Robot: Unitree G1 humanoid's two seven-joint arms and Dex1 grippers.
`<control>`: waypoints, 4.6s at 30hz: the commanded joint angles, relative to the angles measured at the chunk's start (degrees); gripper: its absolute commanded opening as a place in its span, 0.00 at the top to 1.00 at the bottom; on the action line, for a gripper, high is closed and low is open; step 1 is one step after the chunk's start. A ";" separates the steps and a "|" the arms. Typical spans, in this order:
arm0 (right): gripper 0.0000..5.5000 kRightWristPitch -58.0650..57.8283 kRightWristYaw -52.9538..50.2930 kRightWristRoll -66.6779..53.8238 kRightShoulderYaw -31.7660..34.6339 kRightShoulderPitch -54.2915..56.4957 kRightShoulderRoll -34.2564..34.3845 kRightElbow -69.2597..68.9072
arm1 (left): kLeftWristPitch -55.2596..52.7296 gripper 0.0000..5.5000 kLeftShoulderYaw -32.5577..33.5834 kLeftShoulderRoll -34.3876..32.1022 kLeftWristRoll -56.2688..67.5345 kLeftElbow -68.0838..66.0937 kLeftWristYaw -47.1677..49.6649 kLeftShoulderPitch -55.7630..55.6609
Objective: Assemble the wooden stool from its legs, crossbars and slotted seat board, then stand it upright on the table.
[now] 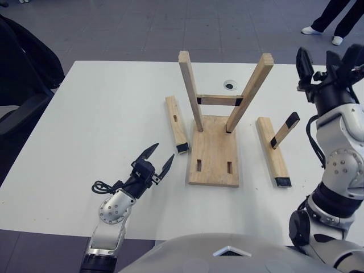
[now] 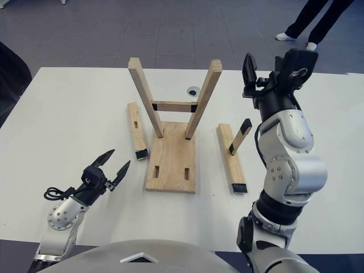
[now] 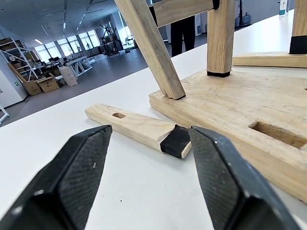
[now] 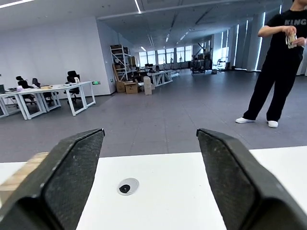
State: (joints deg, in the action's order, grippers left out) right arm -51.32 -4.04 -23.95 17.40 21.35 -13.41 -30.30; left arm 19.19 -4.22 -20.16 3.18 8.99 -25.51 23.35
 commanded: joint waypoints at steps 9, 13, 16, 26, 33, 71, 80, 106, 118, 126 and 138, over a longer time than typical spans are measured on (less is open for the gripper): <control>0.36 -1.64 -0.58 0.37 0.05 2.55 0.94 1.89 | 1.86 0.46 0.06 0.04 -0.74 -2.60 0.27 -0.62; 0.36 3.36 -0.11 -0.24 1.43 8.72 -0.26 -0.76 | 2.39 0.46 -0.08 -0.06 -0.78 -3.25 0.06 -0.93; 0.36 3.71 0.72 0.82 0.32 6.11 -0.65 1.24 | 2.43 0.46 -0.22 -0.07 -0.78 -3.28 -0.04 -0.93; 0.36 3.66 4.66 1.29 -0.82 -8.34 1.24 15.47 | 2.02 0.46 -0.03 -0.60 -0.45 -2.69 -0.47 -0.56; 0.36 -2.33 1.64 -4.35 2.97 0.69 0.55 4.04 | 1.30 0.46 -0.17 -0.34 -0.59 -2.25 -0.17 -0.72; 0.11 1.38 13.68 6.08 -8.17 -46.82 -7.66 -8.44 | 0.32 0.46 -0.20 -0.97 -1.05 0.39 0.86 2.55; 0.42 -1.57 11.12 7.93 -9.01 -44.26 -5.99 -6.21 | 0.44 0.46 0.19 -1.00 -0.84 -0.11 0.96 2.04; 0.63 2.70 16.89 -19.11 5.21 4.55 -9.22 -6.66 | -44.62 0.46 16.41 -9.46 71.55 24.12 5.98 -14.83; 0.63 -9.67 30.93 -49.49 -3.47 11.95 -13.61 6.79 | -57.25 0.14 11.73 -17.17 107.42 22.53 20.08 -31.31; 0.63 -12.95 37.21 -58.68 -8.22 10.09 -14.74 8.20 | -60.17 0.00 12.28 -16.56 108.76 20.67 15.65 -31.31; 0.63 -13.73 38.88 -63.43 -13.24 6.77 -16.65 5.16 | -61.79 0.00 13.39 -16.40 109.58 21.46 10.67 -32.33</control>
State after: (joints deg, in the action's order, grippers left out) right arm -64.94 34.70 -86.31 4.89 28.14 -29.38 -23.87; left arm -42.15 8.98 -36.18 112.40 30.53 -14.90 -8.24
